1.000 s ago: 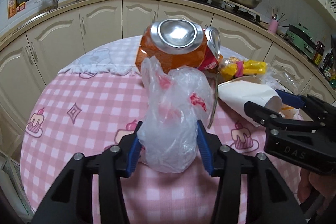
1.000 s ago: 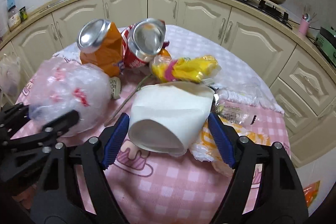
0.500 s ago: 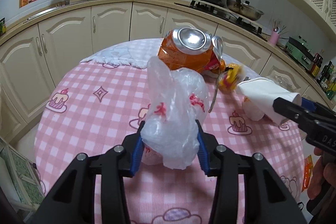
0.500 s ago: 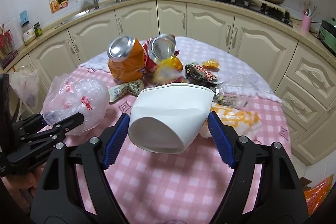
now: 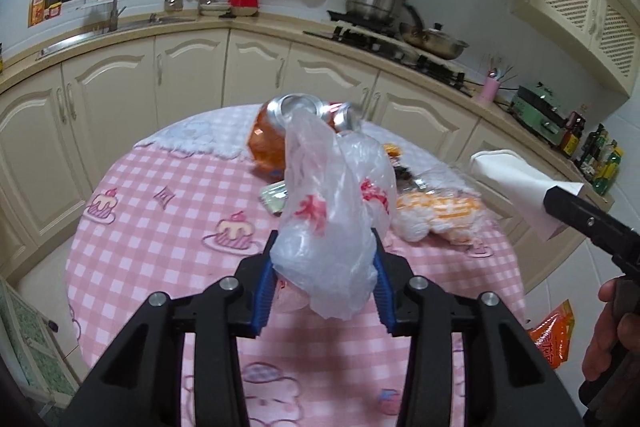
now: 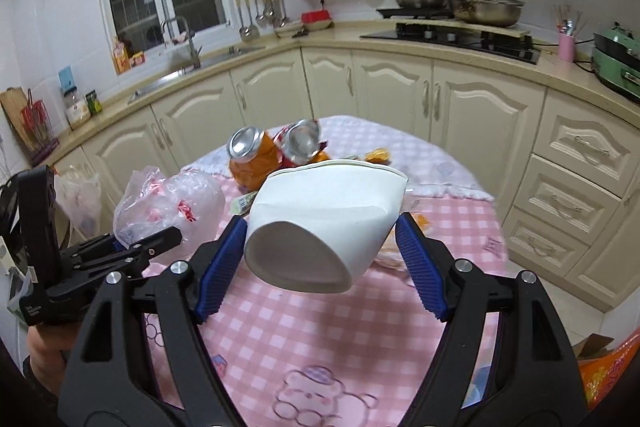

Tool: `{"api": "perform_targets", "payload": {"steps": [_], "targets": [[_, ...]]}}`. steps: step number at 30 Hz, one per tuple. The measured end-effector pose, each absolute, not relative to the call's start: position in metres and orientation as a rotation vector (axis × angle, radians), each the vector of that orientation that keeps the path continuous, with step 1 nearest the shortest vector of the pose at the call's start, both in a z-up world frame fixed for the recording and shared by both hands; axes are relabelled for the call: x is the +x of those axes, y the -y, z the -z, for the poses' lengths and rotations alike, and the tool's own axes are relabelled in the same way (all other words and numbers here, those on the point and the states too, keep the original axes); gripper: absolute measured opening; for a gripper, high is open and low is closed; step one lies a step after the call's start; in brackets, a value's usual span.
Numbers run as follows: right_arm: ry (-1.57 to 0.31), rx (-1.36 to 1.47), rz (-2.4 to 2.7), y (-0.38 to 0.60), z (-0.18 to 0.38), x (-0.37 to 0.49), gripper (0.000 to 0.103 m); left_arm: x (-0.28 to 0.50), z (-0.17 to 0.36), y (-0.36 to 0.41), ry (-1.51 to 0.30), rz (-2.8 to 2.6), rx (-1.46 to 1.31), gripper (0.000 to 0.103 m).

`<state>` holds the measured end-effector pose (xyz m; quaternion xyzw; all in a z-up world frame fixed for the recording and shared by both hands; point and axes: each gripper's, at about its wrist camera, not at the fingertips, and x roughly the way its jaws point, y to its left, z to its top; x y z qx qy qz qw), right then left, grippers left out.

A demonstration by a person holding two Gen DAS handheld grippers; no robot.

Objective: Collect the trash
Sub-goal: 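Grasp the clear plastic bag with the left tool while the right tool grasps the white paper cup, then carry the bag and cup to the blue bin and open both tools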

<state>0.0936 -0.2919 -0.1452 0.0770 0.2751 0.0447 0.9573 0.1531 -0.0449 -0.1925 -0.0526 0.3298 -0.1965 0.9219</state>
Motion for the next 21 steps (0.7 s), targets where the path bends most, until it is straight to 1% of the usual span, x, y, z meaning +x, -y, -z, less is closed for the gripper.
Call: {"api": "perform_targets", "payload": {"steps": [5,10,15,16,18,21], "targets": [[-0.511,0.238,-0.007,0.349,0.141,0.052,0.075,0.131,0.170,0.095,-0.628,0.533,-0.079,0.041],[-0.517,0.332,0.148,0.425,0.162,0.005,0.075,0.110,0.173,0.173,-0.644,0.709,-0.025,0.041],[-0.603,0.474,0.323,0.504,0.220,-0.035,0.075,0.084,0.208,0.267,-0.721,0.872,0.072,0.041],[-0.628,0.501,0.351,0.518,0.235,-0.041,0.075,0.077,0.223,0.294,-0.756,0.912,0.109,0.041],[-0.679,0.568,0.397,0.543,0.270,-0.053,0.075,0.066,0.245,0.326,-0.805,0.958,0.159,0.041],[-0.734,0.668,0.434,0.569,0.317,-0.065,0.075,0.049,0.291,0.380,-0.893,1.008,0.265,0.041]]}}
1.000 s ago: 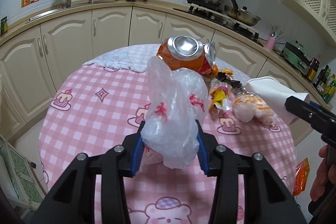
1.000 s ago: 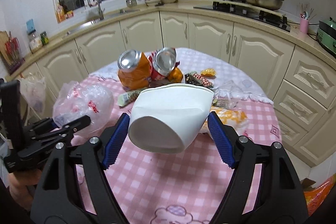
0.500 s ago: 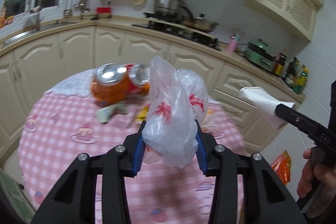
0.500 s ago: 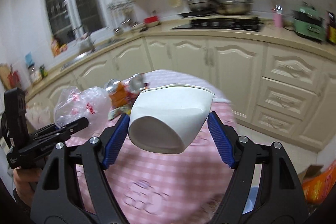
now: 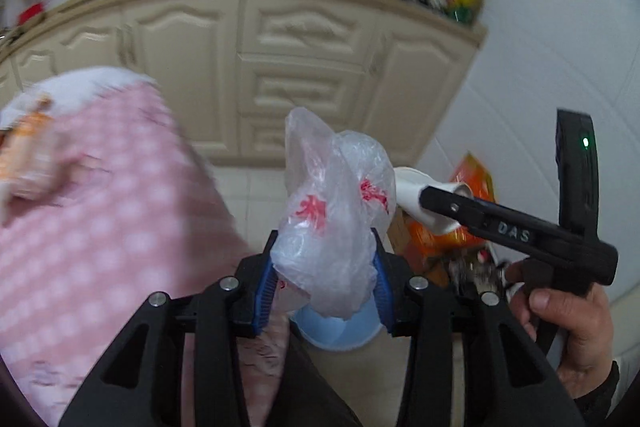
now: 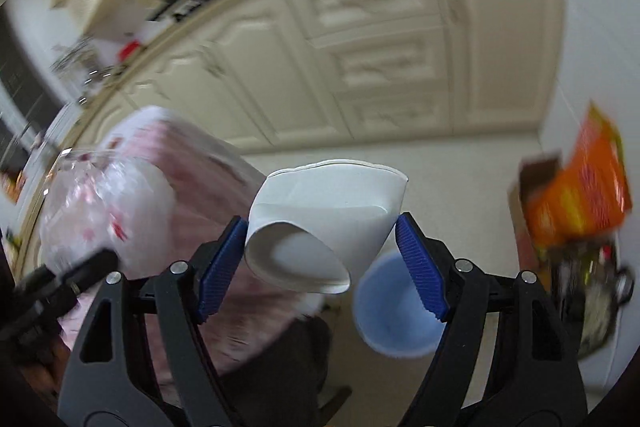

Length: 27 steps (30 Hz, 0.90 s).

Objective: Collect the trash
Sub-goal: 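Carry the bag and cup to the blue bin and open both tools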

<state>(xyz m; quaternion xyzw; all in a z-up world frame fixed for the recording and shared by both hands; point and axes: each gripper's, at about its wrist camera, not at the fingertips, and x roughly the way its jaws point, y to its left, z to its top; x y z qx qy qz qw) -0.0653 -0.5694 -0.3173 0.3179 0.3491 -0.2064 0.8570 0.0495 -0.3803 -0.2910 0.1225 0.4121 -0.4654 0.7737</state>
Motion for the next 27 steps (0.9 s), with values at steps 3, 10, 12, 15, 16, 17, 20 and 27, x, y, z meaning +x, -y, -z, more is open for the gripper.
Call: {"api": "perform_targets", "payload": {"steps": [3,10,12,15,16,17,20,27], "targets": [[-0.788,0.778,0.455,0.594,0.365,-0.072,0.075,0.038,0.343,0.428,-0.992,1.028,0.354,0.041],[-0.880,1.036,0.486,0.634,0.460,-0.082,0.080,0.043,0.437,0.501,-1.165,1.033,0.499,0.050],[-0.884,1.103,0.509,0.643,0.477,-0.088,0.090,0.047,0.450,0.511,-1.180,1.016,0.520,0.066],[-0.890,1.115,0.541,0.648,0.481,-0.092,0.095,0.051,0.457,0.510,-1.164,0.999,0.528,0.085],[-0.889,1.109,0.549,0.648,0.480,-0.093,0.095,0.052,0.456,0.508,-1.158,0.994,0.532,0.087],[-0.890,1.105,0.554,0.649,0.480,-0.094,0.095,0.052,0.455,0.506,-1.152,0.988,0.535,0.088],[-0.883,1.087,0.572,0.646,0.471,-0.096,0.097,0.052,0.448,0.500,-1.131,0.975,0.531,0.088],[-0.860,1.016,0.573,0.632,0.444,-0.091,0.097,0.042,0.391,0.474,-1.025,0.973,0.486,0.088]]}}
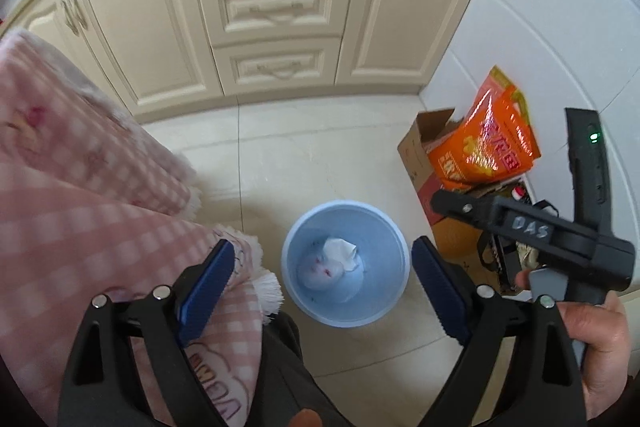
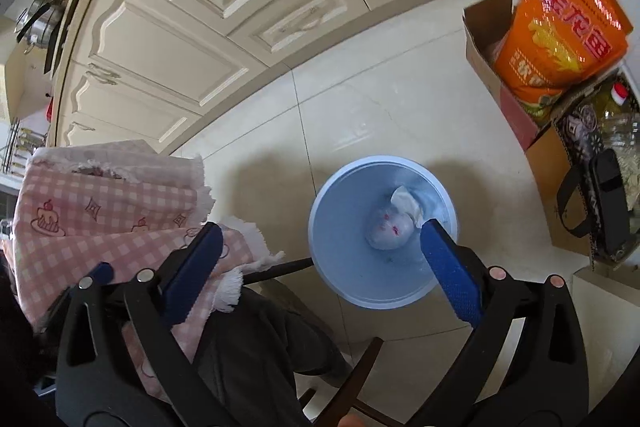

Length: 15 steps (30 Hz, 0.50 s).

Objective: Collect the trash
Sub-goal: 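Carry the bag and cup to the blue bin and open both tools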

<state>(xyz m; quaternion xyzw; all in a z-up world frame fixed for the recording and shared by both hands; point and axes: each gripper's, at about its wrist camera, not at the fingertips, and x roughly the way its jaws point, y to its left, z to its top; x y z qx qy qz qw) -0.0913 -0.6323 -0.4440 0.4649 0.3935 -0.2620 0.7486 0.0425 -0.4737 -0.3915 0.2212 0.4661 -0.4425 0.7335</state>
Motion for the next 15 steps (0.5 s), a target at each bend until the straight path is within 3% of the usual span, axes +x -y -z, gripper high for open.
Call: {"api": "perform_targets", "payload": {"steps": [15], "targets": [[-0.654,0.735,0.444,0.553,0.278,-0.045,0.097,0.034,0.247,0.377,-0.725,0.987,0.287,0.088]]}}
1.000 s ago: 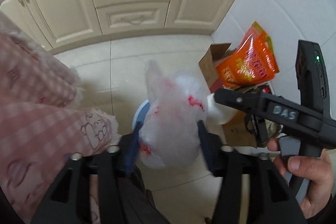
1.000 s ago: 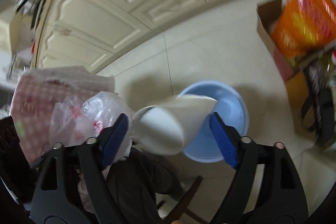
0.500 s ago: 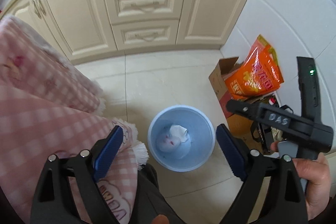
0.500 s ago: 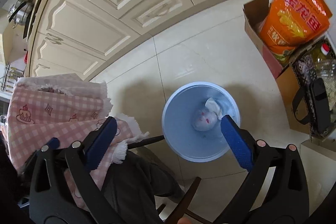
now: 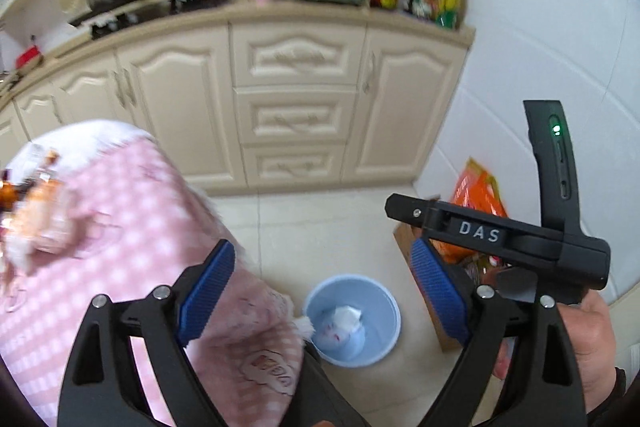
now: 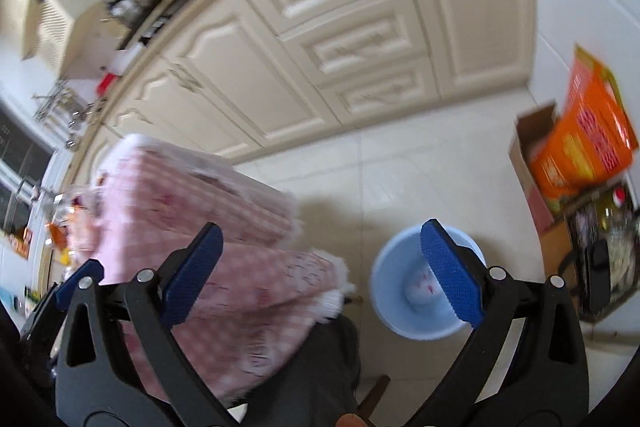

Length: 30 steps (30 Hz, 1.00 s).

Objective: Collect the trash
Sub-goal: 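Carry the bag and cup to the blue bin and open both tools, then move both tools back over the table toward the remaining trash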

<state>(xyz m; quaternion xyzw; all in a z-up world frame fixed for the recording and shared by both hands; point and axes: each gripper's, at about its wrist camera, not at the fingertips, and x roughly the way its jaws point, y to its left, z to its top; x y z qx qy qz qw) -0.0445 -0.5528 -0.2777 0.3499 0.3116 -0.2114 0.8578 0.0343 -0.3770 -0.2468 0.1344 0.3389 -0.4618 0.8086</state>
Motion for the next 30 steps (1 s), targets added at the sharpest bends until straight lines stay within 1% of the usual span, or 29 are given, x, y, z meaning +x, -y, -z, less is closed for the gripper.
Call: {"api": "perform_targets", "payload": {"steps": [7,15,24,30], "targets": [[-0.566,0.625,0.348,0.500,0.211,-0.015,0.097,0.055,0.193,0.303,-0.627,0.891,0.177,0.088],[-0.493,0.519,0.217,0.434,0.151,0.014,0.097,0.081,0.152,0.219,-0.551,0.752,0.072,0.089],[-0.425,0.359,0.089,0.351,0.101,0.034,0.097,0.090,0.119,0.131,-0.454,0.575,0.016,0.091],[-0.407,0.258,0.013,0.298,0.078,0.051,0.097,0.093,0.102,0.093,-0.409,0.446,0.011,0.092]]}}
